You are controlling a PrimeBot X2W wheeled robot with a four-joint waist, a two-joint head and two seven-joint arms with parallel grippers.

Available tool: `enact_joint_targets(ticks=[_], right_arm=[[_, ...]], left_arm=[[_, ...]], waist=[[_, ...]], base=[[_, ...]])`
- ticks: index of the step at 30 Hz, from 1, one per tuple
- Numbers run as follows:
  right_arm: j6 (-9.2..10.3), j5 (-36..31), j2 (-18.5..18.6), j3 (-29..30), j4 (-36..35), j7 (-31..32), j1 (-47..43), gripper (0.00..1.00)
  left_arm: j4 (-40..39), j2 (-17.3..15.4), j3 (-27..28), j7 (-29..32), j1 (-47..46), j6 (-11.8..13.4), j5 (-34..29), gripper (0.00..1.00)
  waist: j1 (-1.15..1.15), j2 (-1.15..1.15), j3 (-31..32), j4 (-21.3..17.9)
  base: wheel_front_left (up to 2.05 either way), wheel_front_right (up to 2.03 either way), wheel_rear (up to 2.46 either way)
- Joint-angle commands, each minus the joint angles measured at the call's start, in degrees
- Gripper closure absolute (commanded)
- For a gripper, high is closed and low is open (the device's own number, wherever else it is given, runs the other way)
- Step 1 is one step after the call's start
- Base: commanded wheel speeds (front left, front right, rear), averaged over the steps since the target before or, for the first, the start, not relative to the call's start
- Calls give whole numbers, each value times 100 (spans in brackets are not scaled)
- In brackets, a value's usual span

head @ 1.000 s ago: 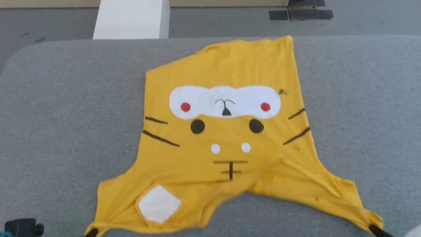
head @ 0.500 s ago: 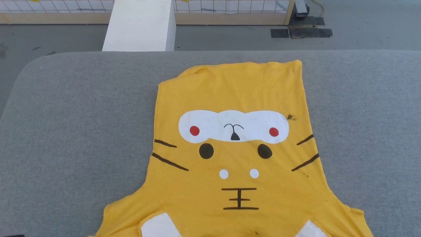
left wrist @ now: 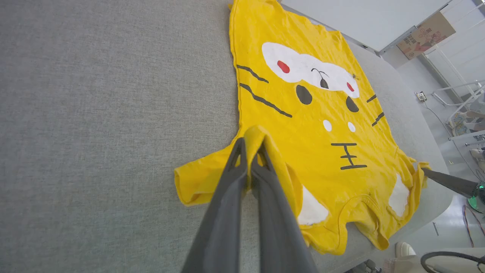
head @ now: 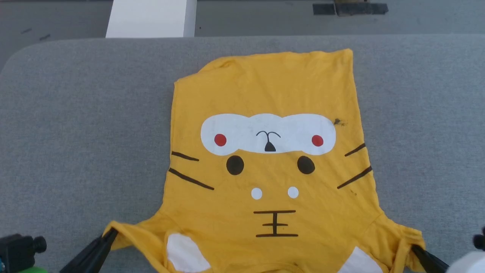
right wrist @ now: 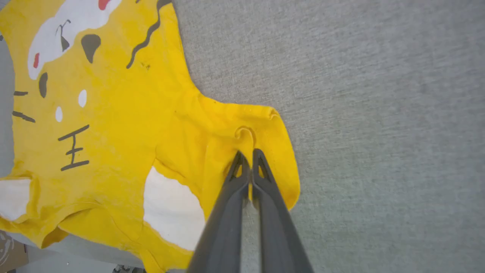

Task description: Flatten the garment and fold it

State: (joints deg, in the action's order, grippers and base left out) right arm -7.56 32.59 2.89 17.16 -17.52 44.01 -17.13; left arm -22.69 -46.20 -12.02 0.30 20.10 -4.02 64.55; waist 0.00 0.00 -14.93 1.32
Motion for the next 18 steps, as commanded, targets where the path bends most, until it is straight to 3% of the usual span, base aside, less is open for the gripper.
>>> enact_joint_targets(ticks=[1,10,11,12,13,18], right_arm=[[8,-58,-2,-101,99,-93,164,100],[8,-392,-2,-671,1187,-649,827,100],[8,-423,-2,-703,1320,-706,882,82],[8,-436,-2,-688,1426,-739,913,57],[8,-423,-2,-659,1521,-765,944,0],[8,-453,-2,-413,1317,-631,972,0]], left_arm=[[-43,15,-7,-50,-158,-38,-109,100],[-108,11,-83,-118,-512,-143,-297,100],[-106,13,-106,-113,-538,-154,-303,100],[-103,15,-125,-106,-558,-162,-305,100],[-97,19,-147,-99,-580,-170,-306,100],[-81,28,-191,-100,-618,-192,-298,100]], waist=[[0,0,-150,34],[0,0,-337,35],[0,0,-344,38],[0,0,-347,44],[0,0,-347,52],[0,0,-347,60]], base=[[0,0,0],[0,0,0],[0,0,0],[0,0,0],[0,0,0],[0,0,0]])
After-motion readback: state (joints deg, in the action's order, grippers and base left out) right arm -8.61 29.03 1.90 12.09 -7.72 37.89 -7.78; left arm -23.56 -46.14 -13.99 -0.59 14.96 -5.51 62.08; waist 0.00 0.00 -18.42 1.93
